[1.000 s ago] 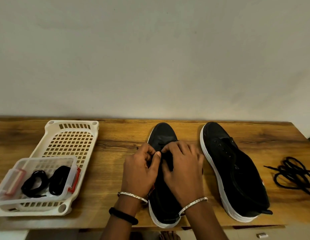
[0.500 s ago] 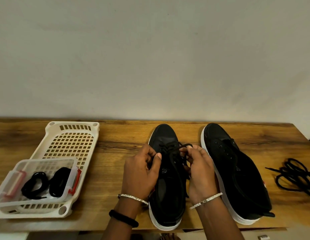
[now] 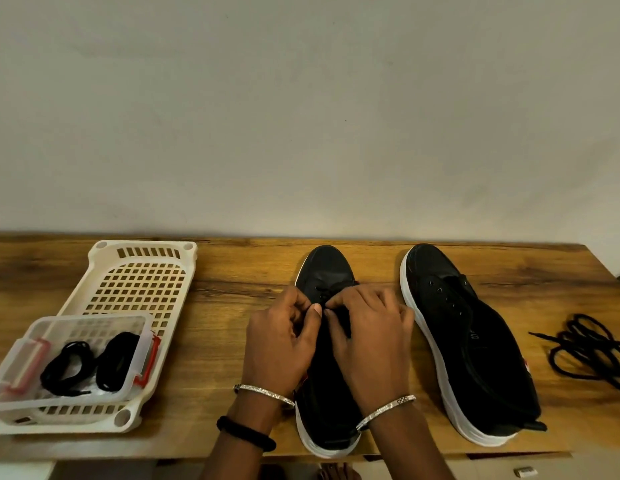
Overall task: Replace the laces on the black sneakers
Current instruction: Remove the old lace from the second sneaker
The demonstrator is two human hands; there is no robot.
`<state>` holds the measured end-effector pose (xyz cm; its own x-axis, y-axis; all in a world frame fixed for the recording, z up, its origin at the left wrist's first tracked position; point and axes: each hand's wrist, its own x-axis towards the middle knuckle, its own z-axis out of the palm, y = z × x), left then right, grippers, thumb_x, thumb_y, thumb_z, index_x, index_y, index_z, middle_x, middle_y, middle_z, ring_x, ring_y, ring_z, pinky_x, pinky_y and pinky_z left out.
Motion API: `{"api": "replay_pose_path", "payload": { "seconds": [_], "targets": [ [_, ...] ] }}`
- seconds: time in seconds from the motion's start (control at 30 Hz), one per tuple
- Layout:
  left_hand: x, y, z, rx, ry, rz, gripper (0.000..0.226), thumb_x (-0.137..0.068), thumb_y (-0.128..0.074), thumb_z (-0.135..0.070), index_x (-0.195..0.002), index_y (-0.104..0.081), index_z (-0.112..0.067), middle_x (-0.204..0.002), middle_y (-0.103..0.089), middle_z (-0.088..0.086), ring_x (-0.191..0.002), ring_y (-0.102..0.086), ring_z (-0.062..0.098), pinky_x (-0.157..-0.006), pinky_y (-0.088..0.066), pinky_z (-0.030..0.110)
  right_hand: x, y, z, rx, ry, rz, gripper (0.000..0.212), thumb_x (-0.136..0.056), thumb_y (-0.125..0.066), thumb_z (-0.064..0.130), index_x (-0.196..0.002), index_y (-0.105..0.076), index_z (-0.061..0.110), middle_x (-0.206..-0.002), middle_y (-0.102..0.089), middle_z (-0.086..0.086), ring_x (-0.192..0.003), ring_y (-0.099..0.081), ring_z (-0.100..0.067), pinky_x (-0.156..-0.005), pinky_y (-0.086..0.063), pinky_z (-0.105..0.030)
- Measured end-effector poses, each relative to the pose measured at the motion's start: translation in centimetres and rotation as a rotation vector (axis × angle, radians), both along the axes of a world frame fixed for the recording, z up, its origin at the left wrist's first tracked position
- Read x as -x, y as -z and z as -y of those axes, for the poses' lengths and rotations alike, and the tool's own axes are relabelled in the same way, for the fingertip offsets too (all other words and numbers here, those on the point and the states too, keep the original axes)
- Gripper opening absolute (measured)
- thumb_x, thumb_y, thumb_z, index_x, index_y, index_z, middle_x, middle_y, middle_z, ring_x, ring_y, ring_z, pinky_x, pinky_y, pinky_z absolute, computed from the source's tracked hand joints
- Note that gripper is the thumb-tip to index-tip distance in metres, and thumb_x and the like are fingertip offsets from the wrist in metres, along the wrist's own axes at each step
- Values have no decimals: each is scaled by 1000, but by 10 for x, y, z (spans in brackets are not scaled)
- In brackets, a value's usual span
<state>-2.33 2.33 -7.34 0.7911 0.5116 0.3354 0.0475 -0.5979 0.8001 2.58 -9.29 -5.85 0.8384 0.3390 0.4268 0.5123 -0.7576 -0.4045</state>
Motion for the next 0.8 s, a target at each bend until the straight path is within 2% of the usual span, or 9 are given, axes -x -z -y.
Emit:
{"api": "replay_pose_path", "payload": {
  "seconds": [0.1, 0.23, 0.3, 0.37, 0.43, 0.53, 0.6, 0.7, 0.8],
  "targets": [
    [0, 0, -1, -5, -1, 3, 16, -90, -69, -20, -78, -59, -20, -47, -47, -8, -40, -44, 10, -40, -32, 17, 1, -1, -1, -86, 4, -12, 10, -88, -71, 32, -89, -62, 35, -92, -63, 20, -96, -55, -8, -83, -37, -35],
    [1, 0, -1, 15, -8, 11, 19, -91, -70, -19, -76, -58, -20, -46, -45, -8, -39, -42, 8, -41, -30, 17, -8, -9, 0, -871, 152, -585, 7, -95, -61, 19, -90, -64, 17, -83, -73, 6, -85, -68, -8, -85, -54, -40],
    [0, 0, -1, 25, -4, 15, 20, -91, -70, -19, -76, -57, -20, -46, -45, -9, -38, -41, 8, -41, -31, 18, -18, -10, 9, -1057, 248, -828, 11, -95, -59, 15, -87, -66, 11, -77, -75, -1, -76, -69, -14, -80, -54, -38],
    [0, 1, 0, 34, -5, 15, 20, -91, -70, -19, -75, -57, -21, -46, -46, -9, -39, -42, 8, -41, -32, 18, -25, -8, 18, -1042, 307, -909, 10, -92, -62, 13, -84, -67, 10, -70, -72, 0, -66, -63, -14, -67, -49, -33],
    [0, 1, 1, 47, -13, 10, 19, -90, -70, -20, -75, -58, -22, -47, -49, -8, -39, -45, 8, -41, -34, 17, -26, -4, 23, -995, 365, -902, 2, -91, -65, 13, -90, -67, 13, -79, -73, -2, -66, -62, -13, -65, -49, -31],
    [-1, 0, 2, 34, -25, -2, 15, -88, -71, -22, -77, -60, -23, -49, -52, -7, -41, -49, 10, -41, -39, 19, -23, -4, 24, -650, 412, -656, 31, -86, -73, 23, -113, -57, 25, -113, -62, 9, -100, -58, -13, -82, -50, -34],
    [-1, -1, 2, 24, -26, -2, 13, -87, -71, -22, -80, -60, -24, -49, -52, -7, -42, -50, 11, -41, -39, 19, -20, -13, 23, -473, 266, -457, 43, -80, -78, 32, -116, -54, 30, -115, -50, 17, -112, -45, -10, -89, -43, -31],
    [-2, -2, 4, -12, -24, -5, 12, -86, -70, -23, -91, -60, -27, -51, -49, -5, -43, -47, 11, -41, -39, 23, -10, -23, 16, -353, -45, -392, 31, -72, -67, 47, -98, -59, 33, -104, -53, 21, -105, -51, -8, -83, -47, -27],
    [-3, -4, 6, -52, -24, -7, 21, -84, -73, -20, -99, -60, -27, -56, -48, -7, -47, -46, 10, -43, -41, 27, 0, -17, 16, -169, -102, -304, 35, -68, -56, 50, -97, -54, 31, -100, -50, 16, -97, -54, -11, -78, -52, -32]
  ]
}}
